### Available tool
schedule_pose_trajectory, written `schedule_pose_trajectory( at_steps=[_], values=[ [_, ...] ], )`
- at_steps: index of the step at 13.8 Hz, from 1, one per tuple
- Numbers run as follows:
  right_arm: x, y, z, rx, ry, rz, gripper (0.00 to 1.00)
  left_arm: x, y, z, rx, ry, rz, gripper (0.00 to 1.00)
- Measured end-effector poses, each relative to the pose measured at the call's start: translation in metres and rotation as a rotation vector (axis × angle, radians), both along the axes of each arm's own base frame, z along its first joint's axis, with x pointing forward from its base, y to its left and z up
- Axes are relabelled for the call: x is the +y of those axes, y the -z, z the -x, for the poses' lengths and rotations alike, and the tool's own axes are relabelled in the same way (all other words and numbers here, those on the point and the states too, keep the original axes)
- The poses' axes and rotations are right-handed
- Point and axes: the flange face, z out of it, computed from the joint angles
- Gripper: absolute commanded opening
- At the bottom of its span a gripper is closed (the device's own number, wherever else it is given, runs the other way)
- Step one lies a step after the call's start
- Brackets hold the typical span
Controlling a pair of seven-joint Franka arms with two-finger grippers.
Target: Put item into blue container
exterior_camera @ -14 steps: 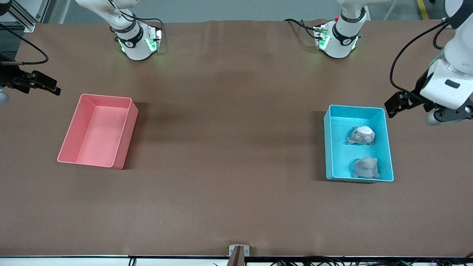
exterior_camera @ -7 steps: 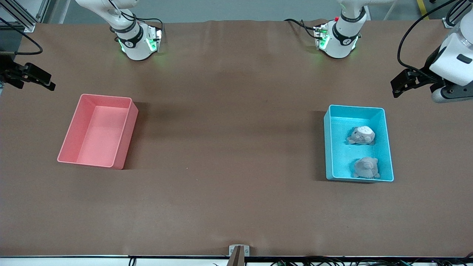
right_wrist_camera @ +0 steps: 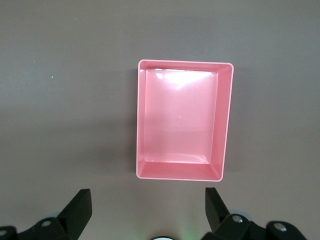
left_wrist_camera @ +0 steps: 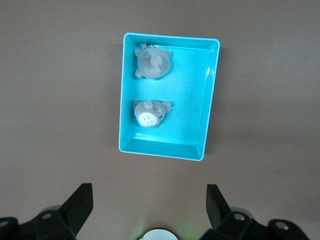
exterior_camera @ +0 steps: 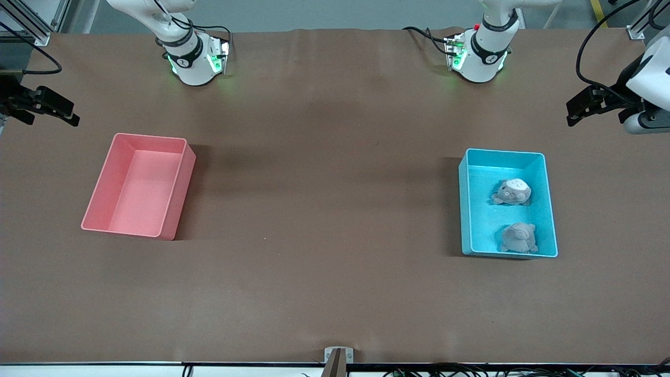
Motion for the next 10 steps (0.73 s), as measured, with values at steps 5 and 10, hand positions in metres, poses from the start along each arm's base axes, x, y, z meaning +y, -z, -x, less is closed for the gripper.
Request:
schedule_pose_trajectory(
  at_steps=[5, 10],
  values=[
    [0.003, -0.020, 0.012, 0.018, -0.012, -0.002, 1.00, -0.009, 0.006, 0.000, -0.015, 0.007, 0.000, 1.00],
    [0.001, -0.030, 0.018, 0.032, -0.009, -0.003, 1.00, -0.010, 0.004, 0.001, -0.020, 0.009, 0.001, 1.00]
  ],
)
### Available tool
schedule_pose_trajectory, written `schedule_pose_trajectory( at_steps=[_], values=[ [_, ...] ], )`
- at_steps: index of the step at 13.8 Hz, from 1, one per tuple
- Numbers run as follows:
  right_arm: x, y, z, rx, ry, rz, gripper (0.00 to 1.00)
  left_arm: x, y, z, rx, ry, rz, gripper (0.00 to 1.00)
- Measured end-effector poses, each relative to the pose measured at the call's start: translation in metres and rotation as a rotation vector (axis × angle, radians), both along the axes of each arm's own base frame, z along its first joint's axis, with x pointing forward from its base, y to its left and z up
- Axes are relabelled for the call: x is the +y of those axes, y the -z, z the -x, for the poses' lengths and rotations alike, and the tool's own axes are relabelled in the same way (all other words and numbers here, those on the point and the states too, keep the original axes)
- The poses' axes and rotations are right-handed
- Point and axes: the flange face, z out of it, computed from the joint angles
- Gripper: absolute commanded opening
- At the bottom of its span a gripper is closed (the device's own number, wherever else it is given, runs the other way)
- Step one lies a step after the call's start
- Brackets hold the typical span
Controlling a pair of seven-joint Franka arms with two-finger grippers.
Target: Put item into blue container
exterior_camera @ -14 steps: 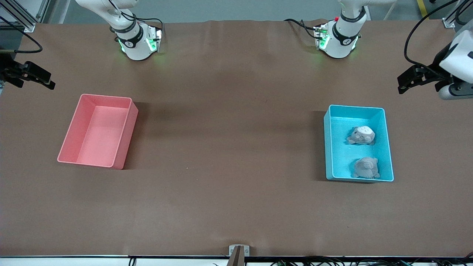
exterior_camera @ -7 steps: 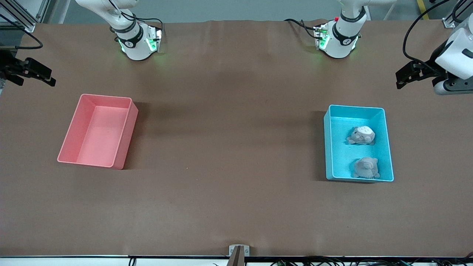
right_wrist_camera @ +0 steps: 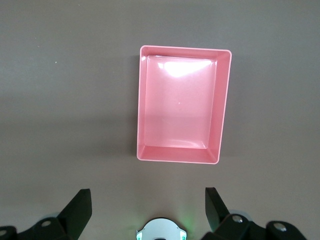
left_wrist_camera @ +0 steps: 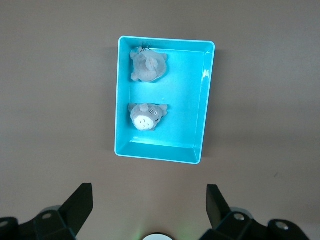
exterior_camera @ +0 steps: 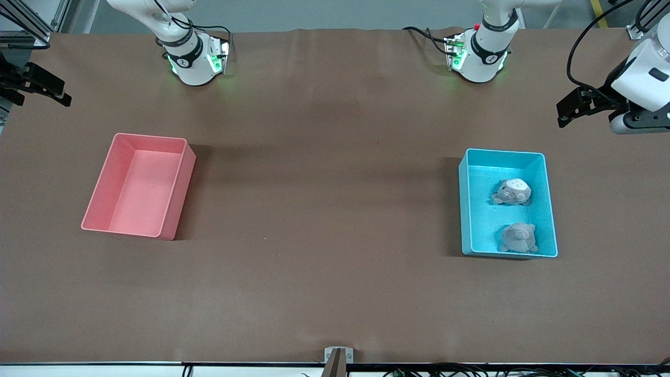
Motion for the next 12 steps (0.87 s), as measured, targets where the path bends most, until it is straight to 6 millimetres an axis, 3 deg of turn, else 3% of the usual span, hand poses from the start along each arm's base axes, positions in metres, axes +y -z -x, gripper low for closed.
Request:
schedule_pose_trajectory(
  at_steps=[6, 12],
  values=[
    [0.000, -0.001, 0.000, 0.001, 0.000, 0.000, 1.00, -0.001, -0.005, -0.001, -0.016, 0.000, 0.031, 1.00],
    [0.001, -0.015, 0.004, -0.009, -0.002, 0.000, 1.00, 0.008, -0.011, -0.002, -0.032, -0.021, 0.042, 1.00]
  ],
)
